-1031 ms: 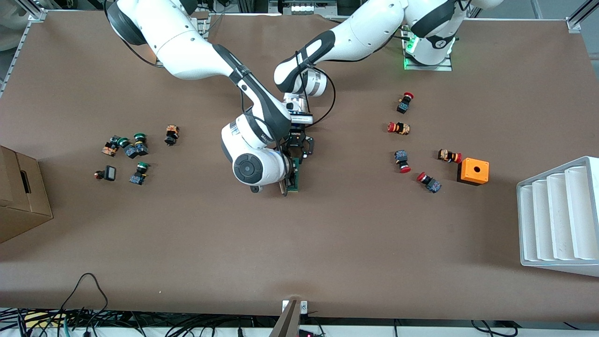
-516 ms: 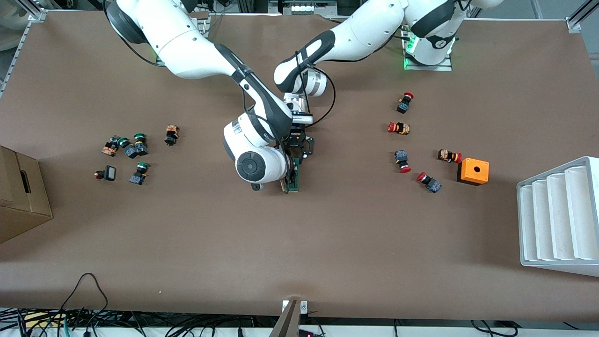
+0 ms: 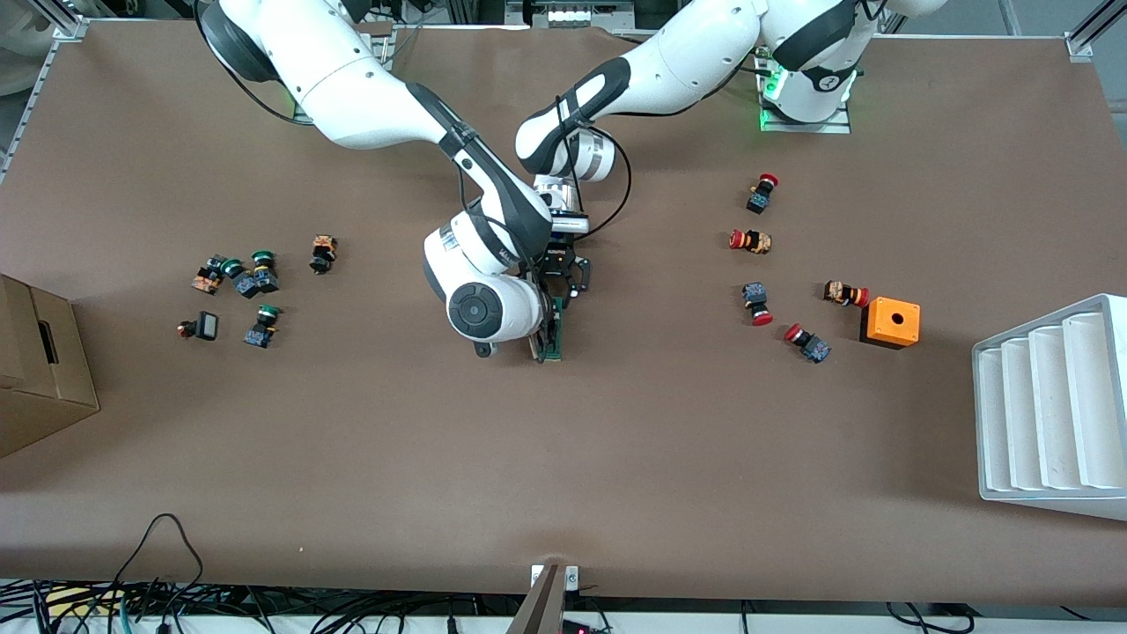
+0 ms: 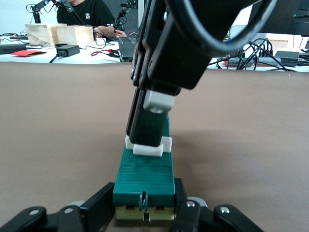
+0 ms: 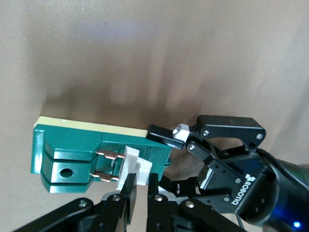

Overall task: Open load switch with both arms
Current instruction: 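Release the switch and withdraw the right gripper while the left gripper lifts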

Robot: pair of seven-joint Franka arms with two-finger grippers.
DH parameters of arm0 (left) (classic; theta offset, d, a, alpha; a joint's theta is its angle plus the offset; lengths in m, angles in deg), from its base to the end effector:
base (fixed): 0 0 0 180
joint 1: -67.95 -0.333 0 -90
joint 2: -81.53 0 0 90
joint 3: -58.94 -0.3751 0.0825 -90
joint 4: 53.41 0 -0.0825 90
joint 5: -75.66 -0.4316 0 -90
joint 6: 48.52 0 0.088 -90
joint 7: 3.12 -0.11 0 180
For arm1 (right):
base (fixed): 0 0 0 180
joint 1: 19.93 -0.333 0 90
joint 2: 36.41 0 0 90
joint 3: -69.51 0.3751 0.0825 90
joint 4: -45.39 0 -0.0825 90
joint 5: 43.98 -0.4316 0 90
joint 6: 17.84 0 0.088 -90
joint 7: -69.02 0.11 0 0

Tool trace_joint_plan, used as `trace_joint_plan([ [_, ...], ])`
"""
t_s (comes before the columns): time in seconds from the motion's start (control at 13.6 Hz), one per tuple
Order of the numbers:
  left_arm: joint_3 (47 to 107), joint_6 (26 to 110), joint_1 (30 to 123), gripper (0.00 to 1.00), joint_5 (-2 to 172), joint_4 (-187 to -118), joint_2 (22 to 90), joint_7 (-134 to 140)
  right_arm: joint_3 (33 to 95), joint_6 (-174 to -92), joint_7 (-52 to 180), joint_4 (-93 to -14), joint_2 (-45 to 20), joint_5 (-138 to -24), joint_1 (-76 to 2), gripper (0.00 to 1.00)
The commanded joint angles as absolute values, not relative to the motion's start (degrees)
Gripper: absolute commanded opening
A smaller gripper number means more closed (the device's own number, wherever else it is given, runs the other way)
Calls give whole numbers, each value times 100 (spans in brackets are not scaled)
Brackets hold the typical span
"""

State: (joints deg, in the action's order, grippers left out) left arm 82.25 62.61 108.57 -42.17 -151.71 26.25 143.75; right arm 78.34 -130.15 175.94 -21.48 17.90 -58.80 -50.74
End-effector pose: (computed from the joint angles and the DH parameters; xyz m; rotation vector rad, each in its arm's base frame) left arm 0.3939 -0.5992 0.0577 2.5626 0.0529 1.7384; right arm 0.6582 0.5174 0.2195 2.3845 -1.9009 -0.5976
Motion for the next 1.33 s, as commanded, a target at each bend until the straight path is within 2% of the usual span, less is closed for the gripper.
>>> trace_joint_plan([
  [0.0, 8126, 6539, 10908, 53, -4448, -14658, 2282, 14445, 7891, -13183, 17581, -2545, 1632, -5717, -5052, 17],
  [0.29, 8126, 6539, 10908, 53, -4448, -14658, 2282, 14445, 7891, -13166, 17590, -2484, 1536, -5761, -5025, 19],
  [0.37, 8126, 6539, 10908, 53, -4448, -14658, 2282, 14445, 7891, -13114, 17581, -2466, 1466, -5778, -4999, 30],
  [0.52, 8126, 6539, 10908, 53, -4440, -14658, 2282, 14445, 7891, -12991, 17554, -2466, 1255, -5796, -4868, 79],
  [0.59, 8126, 6539, 10908, 53, -4448, -14658, 2282, 14445, 7891, -12894, 17546, -2466, 1132, -5796, -4789, 85],
  [0.66, 8126, 6539, 10908, 53, -4448, -14658, 2282, 14445, 7891, -12772, 17519, -2466, 1018, -5796, -4692, 89],
  [0.74, 8126, 6539, 10908, 59, -4448, -14658, 2282, 14445, 7891, -12683, 17450, -2466, 860, -5770, -4596, 94],
  [0.81, 8126, 6547, 10908, 94, -4448, -14658, 2290, 14437, 7917, -12543, 17197, -2484, 737, -5761, -4447, 95],
  [0.88, 8117, 6573, 10882, 100, -4483, -14666, 2317, 14428, 7917, -12342, 16820, -2510, 553, -5752, -4289, 97],
  [1.03, 8135, 6600, 10846, 100, -4571, -14666, 2378, 14410, 7909, -12120, 15872, -2728, 97, -5490, -3990, 99],
  [1.25, 8152, 6714, 10794, 100, -4501, -14675, 2501, 14297, 7909, -12129, 14072, -3519, -817, -5225, -3349, 99],
])
